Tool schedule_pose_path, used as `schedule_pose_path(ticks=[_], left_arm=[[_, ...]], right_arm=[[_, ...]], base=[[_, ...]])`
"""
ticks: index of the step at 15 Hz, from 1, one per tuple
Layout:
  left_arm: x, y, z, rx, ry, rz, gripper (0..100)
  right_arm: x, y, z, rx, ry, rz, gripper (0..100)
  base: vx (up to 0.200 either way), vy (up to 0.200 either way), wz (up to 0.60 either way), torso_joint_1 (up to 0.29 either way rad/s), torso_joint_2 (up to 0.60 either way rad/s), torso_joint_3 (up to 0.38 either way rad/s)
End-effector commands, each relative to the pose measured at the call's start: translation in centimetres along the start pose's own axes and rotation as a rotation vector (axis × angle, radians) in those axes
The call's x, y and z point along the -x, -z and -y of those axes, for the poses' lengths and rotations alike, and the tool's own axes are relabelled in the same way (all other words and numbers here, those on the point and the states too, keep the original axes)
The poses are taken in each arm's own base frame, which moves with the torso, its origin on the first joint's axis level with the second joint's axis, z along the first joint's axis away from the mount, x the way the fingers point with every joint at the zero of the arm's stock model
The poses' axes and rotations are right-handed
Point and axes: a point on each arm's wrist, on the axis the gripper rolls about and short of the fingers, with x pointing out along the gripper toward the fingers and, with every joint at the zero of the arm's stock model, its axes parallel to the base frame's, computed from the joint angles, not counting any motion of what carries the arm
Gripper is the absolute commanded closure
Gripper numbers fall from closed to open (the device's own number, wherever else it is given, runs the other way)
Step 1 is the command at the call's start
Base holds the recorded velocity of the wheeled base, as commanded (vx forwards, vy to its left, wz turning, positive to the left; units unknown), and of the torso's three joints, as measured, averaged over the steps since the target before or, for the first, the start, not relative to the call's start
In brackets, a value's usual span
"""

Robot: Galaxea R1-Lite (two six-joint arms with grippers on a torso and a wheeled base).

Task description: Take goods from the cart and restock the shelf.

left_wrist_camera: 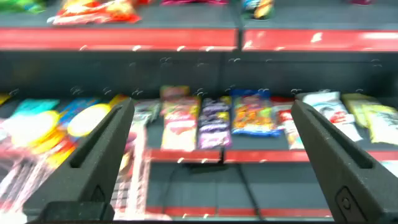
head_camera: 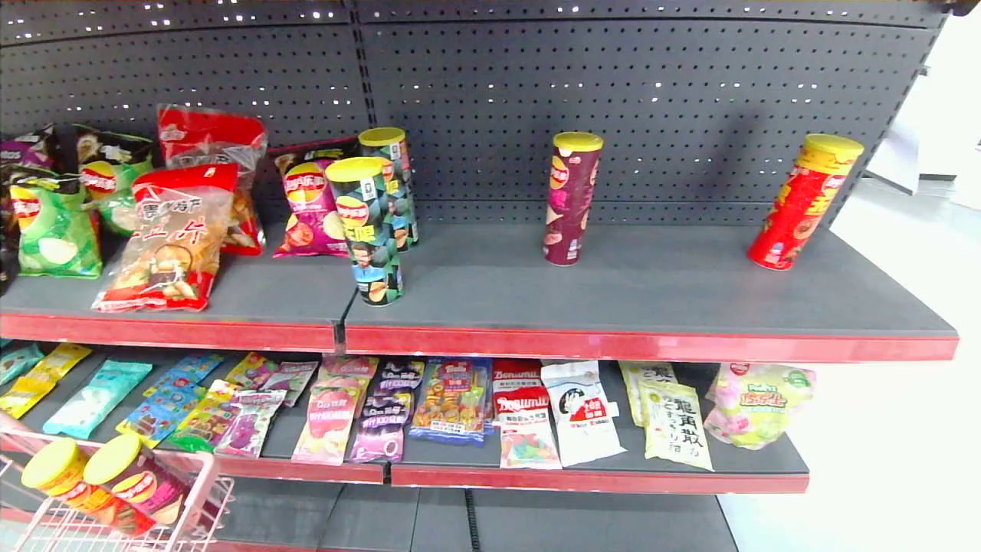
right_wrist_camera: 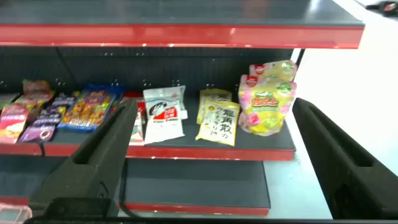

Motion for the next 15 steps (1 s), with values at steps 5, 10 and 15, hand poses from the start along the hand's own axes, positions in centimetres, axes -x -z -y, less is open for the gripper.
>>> schedule_pose_path(ticks=[5, 10, 15], left_arm=[[-0.01, 0.00, 0.00, 0.000, 0.000, -0.001, 0], [-0.01, -0.02, 0.00, 0.000, 0.000, 0.001, 0], [-0.01, -0.02, 0.00, 0.000, -0.002, 0.001, 0]], right_arm=[[-0.01, 0.01, 0.00, 0.001, -0.001, -0.001, 0], [-0.01, 0.01, 0.00, -0.001, -0.001, -0.001, 0], [-0.01, 0.01, 0.01, -0.005, 0.002, -0.001, 0]], base=[[0.000, 0.000, 0.60, 0.006, 0.00, 0.002], [0.000, 0.000, 0.60, 0.000, 0.00, 0.003], [0.000, 0.000, 0.24, 0.003, 0.00, 0.001]])
